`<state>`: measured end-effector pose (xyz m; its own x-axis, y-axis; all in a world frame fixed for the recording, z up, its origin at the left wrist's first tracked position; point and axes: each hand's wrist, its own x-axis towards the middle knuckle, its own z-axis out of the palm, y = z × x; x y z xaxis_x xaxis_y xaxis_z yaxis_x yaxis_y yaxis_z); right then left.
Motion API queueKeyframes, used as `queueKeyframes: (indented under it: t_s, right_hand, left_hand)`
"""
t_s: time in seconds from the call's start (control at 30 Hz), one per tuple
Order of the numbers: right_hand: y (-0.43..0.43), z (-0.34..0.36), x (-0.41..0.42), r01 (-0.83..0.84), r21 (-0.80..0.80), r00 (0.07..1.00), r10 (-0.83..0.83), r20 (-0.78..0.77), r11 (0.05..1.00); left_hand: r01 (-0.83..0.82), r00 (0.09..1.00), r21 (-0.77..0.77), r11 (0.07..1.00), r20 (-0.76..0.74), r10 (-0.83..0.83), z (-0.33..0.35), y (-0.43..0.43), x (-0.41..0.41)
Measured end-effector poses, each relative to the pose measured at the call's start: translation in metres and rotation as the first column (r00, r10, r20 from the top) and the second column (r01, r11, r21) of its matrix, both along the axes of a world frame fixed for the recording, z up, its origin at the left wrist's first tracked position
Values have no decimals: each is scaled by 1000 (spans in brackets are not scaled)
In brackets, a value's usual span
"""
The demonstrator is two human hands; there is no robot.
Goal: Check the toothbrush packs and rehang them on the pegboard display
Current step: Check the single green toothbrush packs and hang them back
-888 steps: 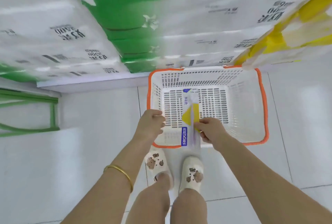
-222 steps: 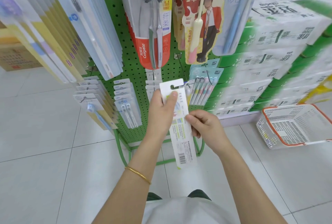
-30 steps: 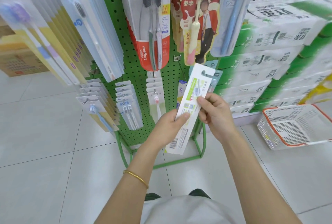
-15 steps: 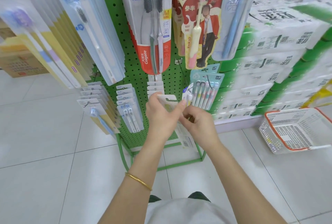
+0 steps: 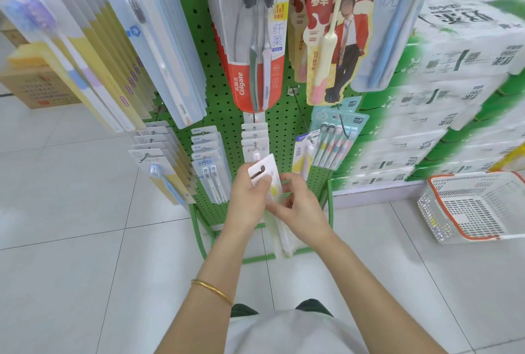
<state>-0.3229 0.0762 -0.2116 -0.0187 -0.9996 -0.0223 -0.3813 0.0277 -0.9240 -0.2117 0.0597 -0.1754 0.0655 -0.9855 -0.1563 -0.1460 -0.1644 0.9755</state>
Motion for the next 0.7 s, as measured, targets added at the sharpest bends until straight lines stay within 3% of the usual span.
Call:
queueKeyframes:
  t_s: [0.27, 0.4, 0.7]
  right_hand:
    - [-21, -9, 16, 128, -10, 992, -128, 13, 992]
    - [-38, -6, 22, 202, -34, 978, -204, -54, 979]
    - [-58, -14, 35, 202, -10, 968, -201, -154, 979]
  left_hand:
    - [-95, 995, -16, 995, 41, 95, -4, -15, 11]
    - [-136, 984, -47, 990, 113, 140, -6, -22, 18]
    - [-134, 972, -107, 985, 182, 152, -7, -31, 26]
